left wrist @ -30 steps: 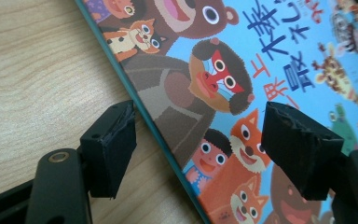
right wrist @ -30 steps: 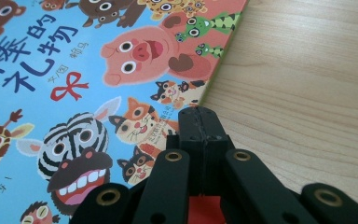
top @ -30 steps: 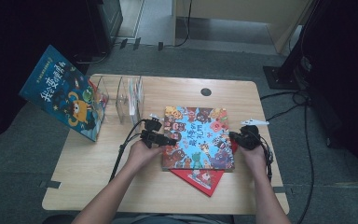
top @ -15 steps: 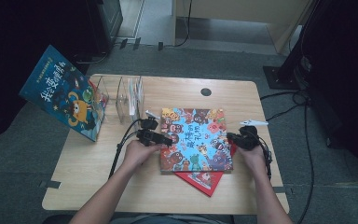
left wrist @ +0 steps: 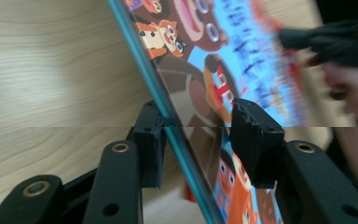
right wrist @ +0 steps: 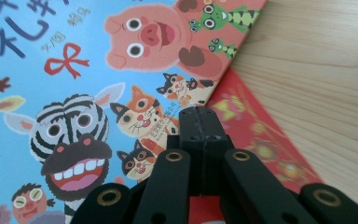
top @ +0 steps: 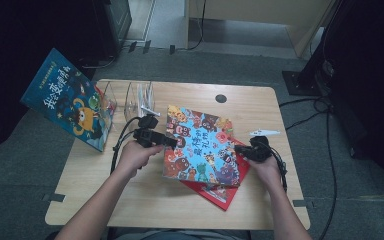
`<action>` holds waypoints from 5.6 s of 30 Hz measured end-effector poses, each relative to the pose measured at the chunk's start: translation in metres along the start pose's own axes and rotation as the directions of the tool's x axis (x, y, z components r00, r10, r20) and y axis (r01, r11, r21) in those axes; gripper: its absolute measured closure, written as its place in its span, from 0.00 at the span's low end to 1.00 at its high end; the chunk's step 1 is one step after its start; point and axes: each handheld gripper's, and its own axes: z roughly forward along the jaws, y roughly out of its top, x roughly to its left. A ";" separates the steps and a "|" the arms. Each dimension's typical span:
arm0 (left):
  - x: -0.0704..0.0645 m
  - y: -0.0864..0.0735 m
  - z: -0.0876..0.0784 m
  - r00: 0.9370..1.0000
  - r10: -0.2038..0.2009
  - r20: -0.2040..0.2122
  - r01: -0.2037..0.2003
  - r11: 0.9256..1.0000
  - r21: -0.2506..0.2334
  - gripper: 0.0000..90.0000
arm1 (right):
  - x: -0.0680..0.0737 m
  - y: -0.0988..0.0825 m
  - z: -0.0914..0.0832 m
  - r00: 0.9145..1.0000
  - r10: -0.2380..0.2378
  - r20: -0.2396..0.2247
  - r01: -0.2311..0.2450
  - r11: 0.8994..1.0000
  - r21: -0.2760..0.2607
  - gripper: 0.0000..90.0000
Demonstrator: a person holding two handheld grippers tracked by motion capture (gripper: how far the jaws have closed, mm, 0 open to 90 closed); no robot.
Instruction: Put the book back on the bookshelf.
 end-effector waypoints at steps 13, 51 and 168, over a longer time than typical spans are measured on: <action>-0.022 0.024 -0.029 1.000 0.012 -0.016 -0.012 1.000 0.017 0.73 | 0.034 0.006 0.018 0.994 -0.073 -0.083 0.073 0.997 0.001 1.00; -0.047 0.049 -0.077 0.995 0.077 -0.060 -0.065 0.982 0.180 0.89 | 0.045 0.019 0.027 0.985 -0.150 -0.080 0.148 0.989 -0.029 0.72; 0.100 0.028 -0.306 0.884 -0.346 -0.316 0.288 0.933 -0.217 0.88 | 0.046 0.029 0.053 0.968 -0.247 -0.052 0.245 0.968 -0.053 0.64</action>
